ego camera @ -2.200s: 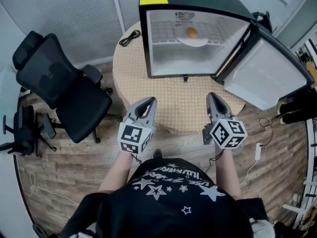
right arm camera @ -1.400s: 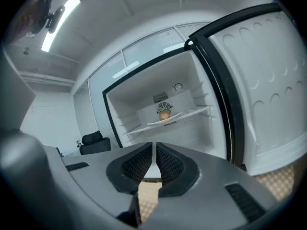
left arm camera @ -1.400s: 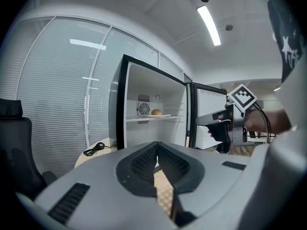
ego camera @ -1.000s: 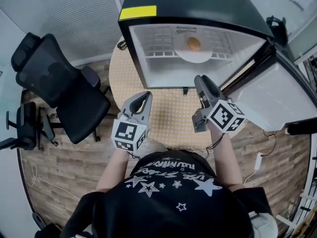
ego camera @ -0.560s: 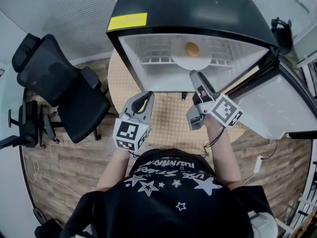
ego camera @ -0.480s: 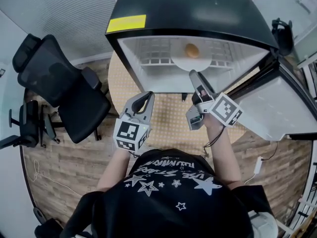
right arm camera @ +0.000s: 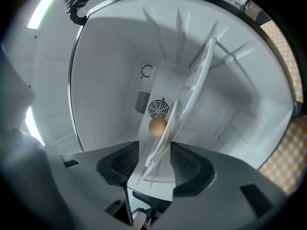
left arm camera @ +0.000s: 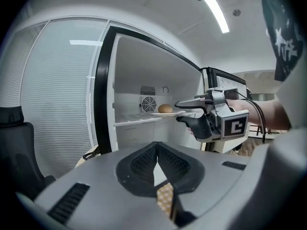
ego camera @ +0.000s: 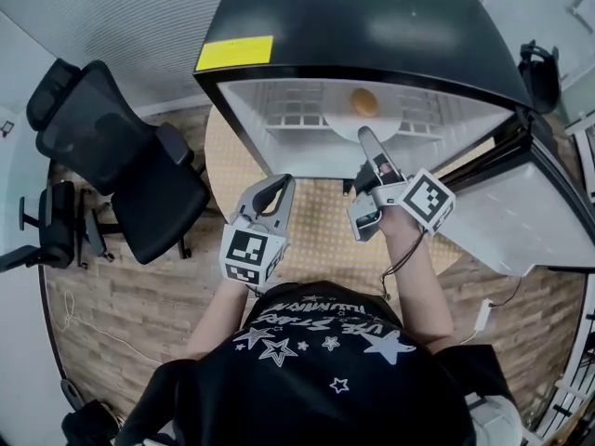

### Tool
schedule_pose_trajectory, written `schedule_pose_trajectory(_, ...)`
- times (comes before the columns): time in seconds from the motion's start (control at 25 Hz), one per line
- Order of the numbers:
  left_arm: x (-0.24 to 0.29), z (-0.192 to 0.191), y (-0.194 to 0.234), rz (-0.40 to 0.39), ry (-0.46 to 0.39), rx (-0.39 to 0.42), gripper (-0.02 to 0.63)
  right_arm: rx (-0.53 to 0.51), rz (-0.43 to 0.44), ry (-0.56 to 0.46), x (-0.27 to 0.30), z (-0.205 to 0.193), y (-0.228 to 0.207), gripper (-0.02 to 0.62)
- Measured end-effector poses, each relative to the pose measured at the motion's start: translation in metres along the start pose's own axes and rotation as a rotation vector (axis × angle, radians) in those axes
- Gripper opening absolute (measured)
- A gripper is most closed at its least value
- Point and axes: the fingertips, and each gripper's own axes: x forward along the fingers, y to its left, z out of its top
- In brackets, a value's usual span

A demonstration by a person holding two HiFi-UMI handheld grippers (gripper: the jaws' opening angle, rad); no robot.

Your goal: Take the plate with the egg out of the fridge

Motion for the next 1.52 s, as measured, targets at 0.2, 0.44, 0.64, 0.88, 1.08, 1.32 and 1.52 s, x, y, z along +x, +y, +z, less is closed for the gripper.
schedule_pose_trajectory(0.2, -0.001, -0.007, 0.002, 0.009, 0.021, -0.009, 0.008, 0.004, -0.04, -0.015, 0.002, 0.0, -0.007, 0.162)
schedule_pose_trajectory(0.44, -0.002, -0.011, 0.004, 0.008, 0.021, -0.011, 0.008, 0.081, -0.019, -0.049, 0.001, 0.003, -0.007, 0.097)
schedule_pose_trajectory(0.64, -0.004, -0.01, 0.001, -0.002, 0.02, -0.01, 0.008, 0.222, 0.0, -0.09, -0.002, 0.002, -0.007, 0.076)
schedule_pose_trajectory(0.88, -0.01, -0.009, 0.0, -0.005, 0.004, -0.004, 0.008, 0.28, 0.016, -0.093, -0.009, -0.008, -0.003, 0.067)
schedule_pose_trajectory(1.08, -0.02, -0.008, -0.003, -0.015, -0.016, 0.002, 0.008, 0.306, 0.051, -0.108, -0.02, -0.015, 0.005, 0.063)
schedule_pose_trajectory(1.32, -0.04, -0.014, -0.007, -0.031, -0.019, 0.004, 0.008, 0.353, 0.078, -0.145, -0.037, -0.027, 0.013, 0.06)
schedule_pose_trajectory(1.52, -0.064, -0.015, -0.008, -0.049, -0.03, 0.012, 0.008, 0.359, 0.09, -0.176, -0.058, -0.042, 0.024, 0.06)
